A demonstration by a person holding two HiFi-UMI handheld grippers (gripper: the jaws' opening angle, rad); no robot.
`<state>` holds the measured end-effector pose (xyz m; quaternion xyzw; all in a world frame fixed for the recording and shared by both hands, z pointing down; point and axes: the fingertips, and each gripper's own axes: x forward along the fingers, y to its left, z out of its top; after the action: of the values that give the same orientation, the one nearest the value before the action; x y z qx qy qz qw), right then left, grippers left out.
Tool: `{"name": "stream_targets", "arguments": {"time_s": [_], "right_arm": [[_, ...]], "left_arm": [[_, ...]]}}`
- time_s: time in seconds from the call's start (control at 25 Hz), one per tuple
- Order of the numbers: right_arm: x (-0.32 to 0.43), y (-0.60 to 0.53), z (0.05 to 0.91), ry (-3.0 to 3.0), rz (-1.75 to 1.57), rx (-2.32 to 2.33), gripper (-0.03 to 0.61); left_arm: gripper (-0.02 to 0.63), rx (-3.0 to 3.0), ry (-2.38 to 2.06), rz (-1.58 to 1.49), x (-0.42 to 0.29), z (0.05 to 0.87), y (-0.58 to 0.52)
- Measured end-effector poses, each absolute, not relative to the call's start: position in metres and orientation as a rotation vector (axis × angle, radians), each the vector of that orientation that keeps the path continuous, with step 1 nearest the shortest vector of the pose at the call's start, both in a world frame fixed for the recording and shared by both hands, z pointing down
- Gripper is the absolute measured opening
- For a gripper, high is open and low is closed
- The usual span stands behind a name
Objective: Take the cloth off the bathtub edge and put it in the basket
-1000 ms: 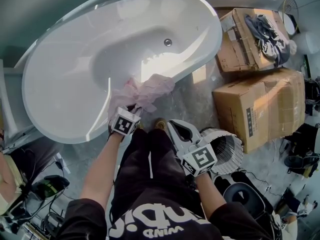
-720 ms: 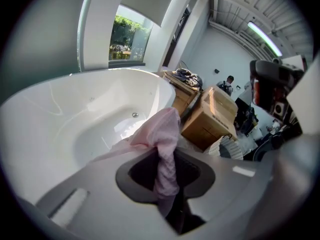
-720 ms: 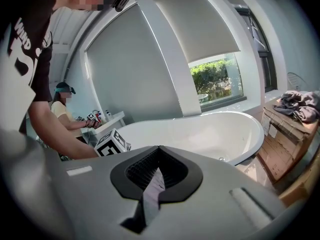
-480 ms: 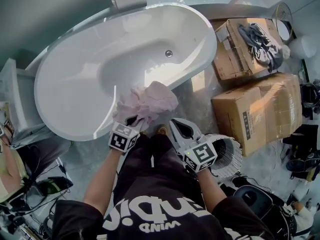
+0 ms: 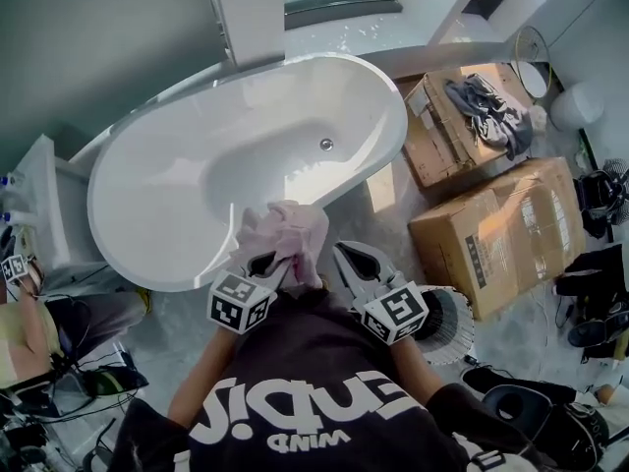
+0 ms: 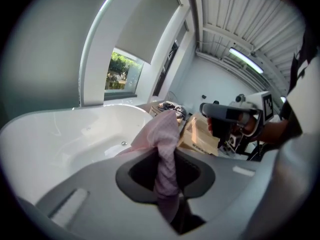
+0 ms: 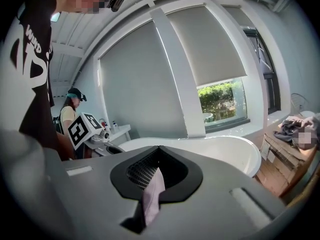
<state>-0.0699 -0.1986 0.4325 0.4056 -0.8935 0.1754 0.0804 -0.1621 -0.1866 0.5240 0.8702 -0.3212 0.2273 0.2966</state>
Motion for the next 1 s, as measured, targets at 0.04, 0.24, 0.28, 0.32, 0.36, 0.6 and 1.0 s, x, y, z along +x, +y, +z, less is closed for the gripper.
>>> {"name": "stream_targets", "arguments": {"time_s": [0.04,0.24,0.28,0.32,0.36,0.6,1.0], "right_arm": [[-0.070,-0.199,0.429,-2.677,0.510,1.216,0.009],[-0.067,-0.201,0.417,-2.676,0.461,1.274,0.009],[-0.065,-0.202,0.415,-2.670,0.455,1.293,0.009],[-0.063,-0.202,0.413,-2.662,0.450,1.315,0.009],[-0.059,-0.202,0.409,-2.655,0.446,1.339,0.009],[-0.016,-0.194,0.382,-2.558,0.424,1.600,0.009],[0.060,-0.109,0.376,-2.170,0.455,2.156,0.009]], "left_arm": [[0.056,2.321,-0.855,0.584,-0.162,0.517,-0.188],[0.056,2.379,-0.820,0.528,-0.157,0.490,-0.192],[0.055,2.395,-0.806,0.522,-0.155,0.484,-0.193],[0.055,2.409,-0.791,0.515,-0.151,0.479,-0.193],[0.055,2.421,-0.774,0.507,-0.148,0.473,-0.193],[0.055,2.520,-0.577,0.476,-0.106,0.432,-0.192],[0.055,2.642,-0.098,0.575,-0.039,0.419,-0.161]]}}
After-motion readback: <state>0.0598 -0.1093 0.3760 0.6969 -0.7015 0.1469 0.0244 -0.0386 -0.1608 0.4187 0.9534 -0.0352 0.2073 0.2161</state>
